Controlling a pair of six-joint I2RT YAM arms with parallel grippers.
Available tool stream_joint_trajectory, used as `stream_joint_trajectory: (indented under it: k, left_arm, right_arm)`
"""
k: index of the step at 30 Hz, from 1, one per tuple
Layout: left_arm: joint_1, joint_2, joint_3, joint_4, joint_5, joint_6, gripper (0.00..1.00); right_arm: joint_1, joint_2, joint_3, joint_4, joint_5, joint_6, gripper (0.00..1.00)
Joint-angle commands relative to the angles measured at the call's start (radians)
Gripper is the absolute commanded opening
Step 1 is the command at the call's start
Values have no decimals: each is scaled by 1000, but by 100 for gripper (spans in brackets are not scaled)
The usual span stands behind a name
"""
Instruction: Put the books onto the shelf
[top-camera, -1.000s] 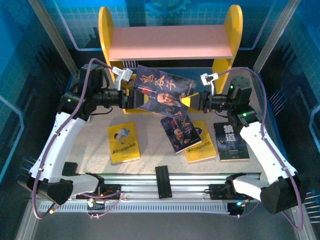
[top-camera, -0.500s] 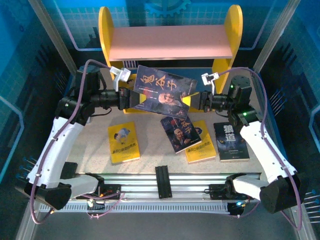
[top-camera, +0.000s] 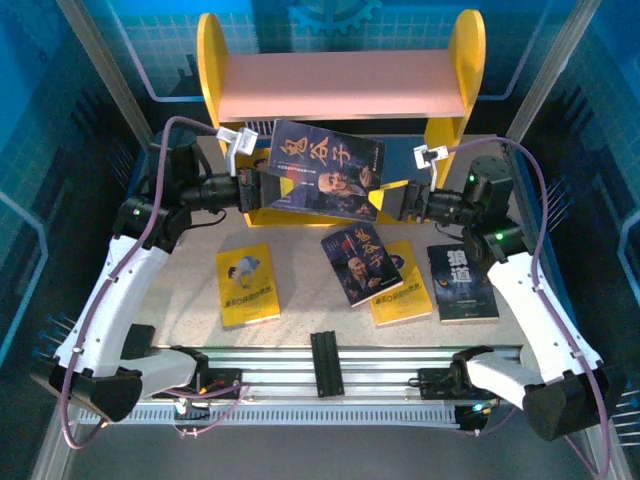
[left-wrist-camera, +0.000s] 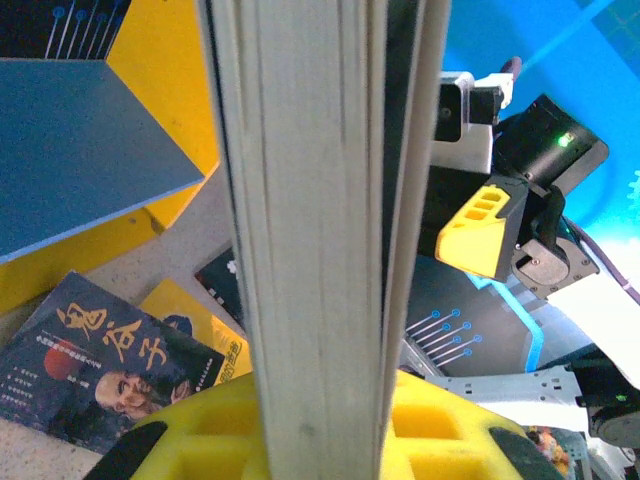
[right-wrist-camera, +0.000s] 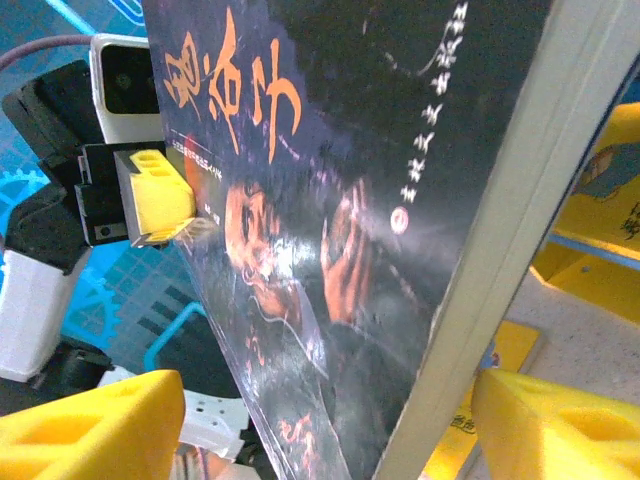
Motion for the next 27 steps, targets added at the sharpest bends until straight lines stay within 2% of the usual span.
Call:
stream_joint_trajectory:
  k: [1, 8, 14, 17, 24, 27]
  left_arm:
    - [5, -16, -1, 115, 19, -33, 0]
    - [8, -23, -23, 182, 40, -64, 0]
    - [8, -37, -47, 217, 43, -78, 0]
    - [8, -44, -56, 231, 40, -81, 0]
    - [7, -39, -63, 270, 31, -91, 0]
    - [8, -33, -61, 281, 25, -92, 0]
  right_arm:
    - [8, -25, -22, -18, 42, 3, 79]
    - [31, -9, -10, -28, 50, 4, 81]
    - [67, 16, 28, -30, 43, -6, 73]
    - [86, 28, 55, -39, 42, -12, 62]
    - [112, 46, 136, -65, 56, -22, 25]
    - [116, 51, 169, -76, 60, -34, 15]
